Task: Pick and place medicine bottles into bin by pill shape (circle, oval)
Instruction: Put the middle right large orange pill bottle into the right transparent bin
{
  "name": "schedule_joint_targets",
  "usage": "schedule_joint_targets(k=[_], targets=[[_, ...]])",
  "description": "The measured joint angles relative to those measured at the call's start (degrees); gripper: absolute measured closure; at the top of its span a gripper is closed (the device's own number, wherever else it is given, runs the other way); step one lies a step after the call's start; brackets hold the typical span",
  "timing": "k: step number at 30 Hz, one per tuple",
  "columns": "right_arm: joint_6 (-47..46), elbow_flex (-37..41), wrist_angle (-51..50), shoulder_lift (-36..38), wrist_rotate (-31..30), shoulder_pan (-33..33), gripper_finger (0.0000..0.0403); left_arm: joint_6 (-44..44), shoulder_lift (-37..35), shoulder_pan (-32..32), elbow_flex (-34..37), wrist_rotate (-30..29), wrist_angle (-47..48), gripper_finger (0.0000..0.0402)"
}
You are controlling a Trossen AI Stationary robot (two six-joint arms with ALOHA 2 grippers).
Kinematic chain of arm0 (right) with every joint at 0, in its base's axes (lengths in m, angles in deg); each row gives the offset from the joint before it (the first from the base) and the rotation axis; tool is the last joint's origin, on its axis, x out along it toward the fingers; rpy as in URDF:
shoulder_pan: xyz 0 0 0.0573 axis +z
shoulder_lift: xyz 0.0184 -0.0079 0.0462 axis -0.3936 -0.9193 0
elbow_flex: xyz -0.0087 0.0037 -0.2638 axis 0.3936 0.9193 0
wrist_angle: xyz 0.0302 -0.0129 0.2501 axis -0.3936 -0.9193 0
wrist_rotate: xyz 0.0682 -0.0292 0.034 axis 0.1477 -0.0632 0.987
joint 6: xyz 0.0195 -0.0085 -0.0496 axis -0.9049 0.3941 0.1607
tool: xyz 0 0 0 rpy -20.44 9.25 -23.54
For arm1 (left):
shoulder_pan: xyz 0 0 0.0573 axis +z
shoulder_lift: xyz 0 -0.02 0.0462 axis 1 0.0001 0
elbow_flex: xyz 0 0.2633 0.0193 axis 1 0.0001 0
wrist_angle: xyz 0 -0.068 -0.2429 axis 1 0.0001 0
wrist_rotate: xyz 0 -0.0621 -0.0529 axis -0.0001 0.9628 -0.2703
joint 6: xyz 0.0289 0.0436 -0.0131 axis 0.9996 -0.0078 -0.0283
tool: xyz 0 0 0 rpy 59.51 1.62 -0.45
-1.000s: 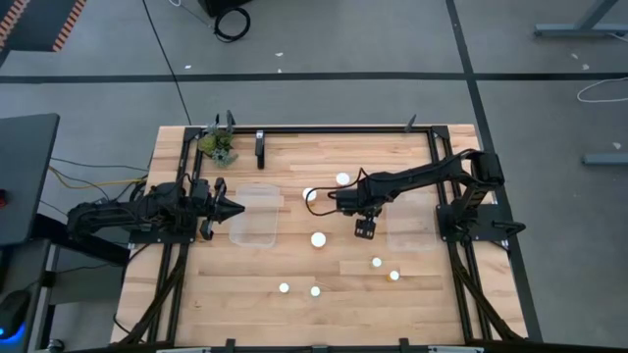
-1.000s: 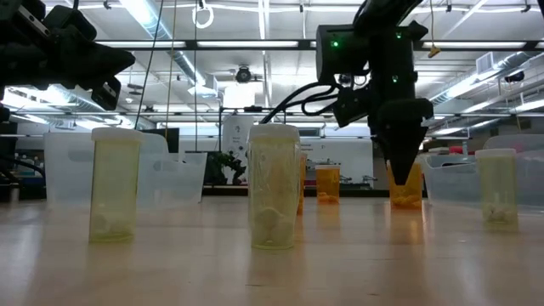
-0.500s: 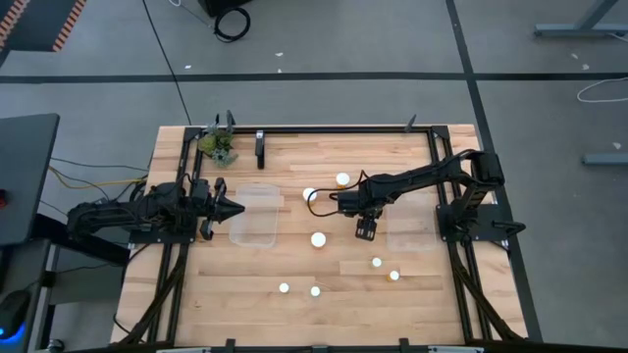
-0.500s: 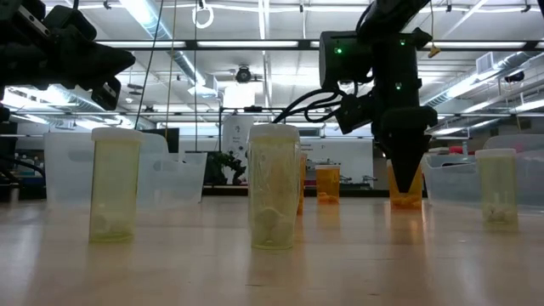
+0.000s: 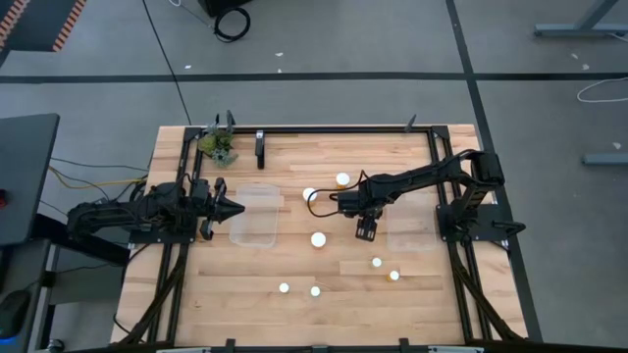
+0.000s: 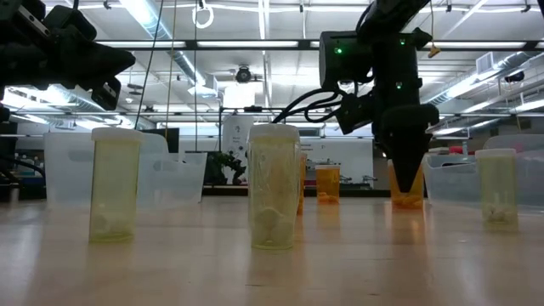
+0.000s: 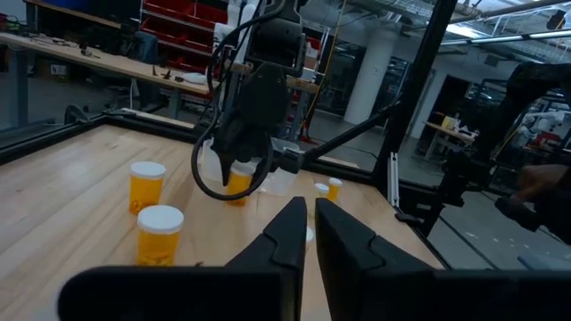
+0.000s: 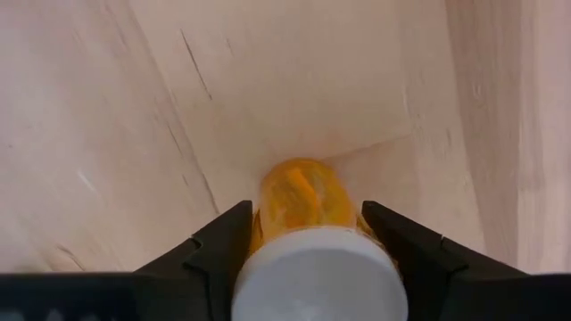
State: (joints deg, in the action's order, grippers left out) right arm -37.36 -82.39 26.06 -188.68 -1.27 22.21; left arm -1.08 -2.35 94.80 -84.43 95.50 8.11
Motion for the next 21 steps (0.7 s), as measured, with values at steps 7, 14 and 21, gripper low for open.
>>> schedule_joint_targets(k=[7,14,21], targets=[[0.02,-0.32,-1.02,0.02,0.89,0.00,0.0191,0.00,0.00,-0.01,-0.01,-0.02,0.00,0.0376],[0.66,-2.22,-3.16,1.01,1.12,0.00,0.0191,0.00,0.00,-0.01,0.00,0.00,0.02,0.0369],[-0.60,-2.19,-4.25,5.32,1.31,0.00,0.0191,0.00,0.00,0.00,-0.01,-0.02,0.04,0.0369]])
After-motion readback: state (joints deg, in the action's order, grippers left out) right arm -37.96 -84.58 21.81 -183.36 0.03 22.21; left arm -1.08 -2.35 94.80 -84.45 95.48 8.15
